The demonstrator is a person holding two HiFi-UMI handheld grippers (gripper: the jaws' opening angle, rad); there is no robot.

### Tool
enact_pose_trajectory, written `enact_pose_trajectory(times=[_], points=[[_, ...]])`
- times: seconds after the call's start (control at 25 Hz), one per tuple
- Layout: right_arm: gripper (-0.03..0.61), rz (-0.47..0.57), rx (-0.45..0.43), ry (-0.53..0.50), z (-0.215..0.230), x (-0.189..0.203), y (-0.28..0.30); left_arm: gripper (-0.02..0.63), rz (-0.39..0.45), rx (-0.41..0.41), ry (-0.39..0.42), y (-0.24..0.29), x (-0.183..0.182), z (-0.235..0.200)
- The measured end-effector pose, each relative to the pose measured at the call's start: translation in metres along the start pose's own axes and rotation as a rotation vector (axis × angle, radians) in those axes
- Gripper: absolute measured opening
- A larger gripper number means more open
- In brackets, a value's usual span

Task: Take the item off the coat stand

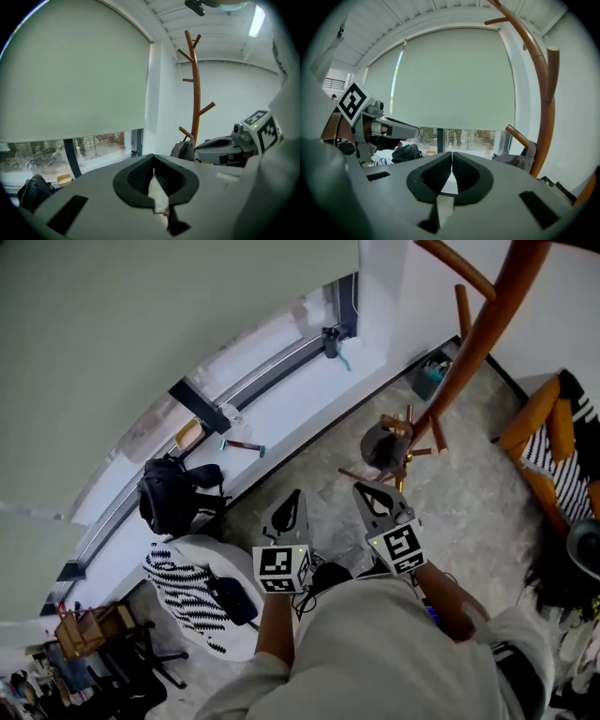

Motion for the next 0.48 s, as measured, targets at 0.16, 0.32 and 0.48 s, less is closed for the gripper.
enact_pose_trajectory(times=[0.16, 0.32, 0.48], points=[[0.006, -0.033, 0.137, 0.054, -0.003, 0.006, 0.006, 0.011, -0.031, 0.132, 0.044, 0.033, 0.006, -0.011], [0.006, -0.105, 0.302, 0.117, 0.000, 0.024, -0.019, 0.011, -0.086, 0.292, 0.115, 0.065, 0.018, 0.013], [0.006, -0.136, 0.382, 0.157, 0.018, 0.037, -0.037, 0.011, -0.123, 0.385, 0.158, 0.093, 0.022, 0.043]])
Point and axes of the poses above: the fingertips, and each gripper's own axes: y forward along the fingers, z to its right, x out of its underside, the point moved 7 cm from there along -y, backward along the fingers, and after that the axes turned 13 degrees about -x, right-handed, at the moved point
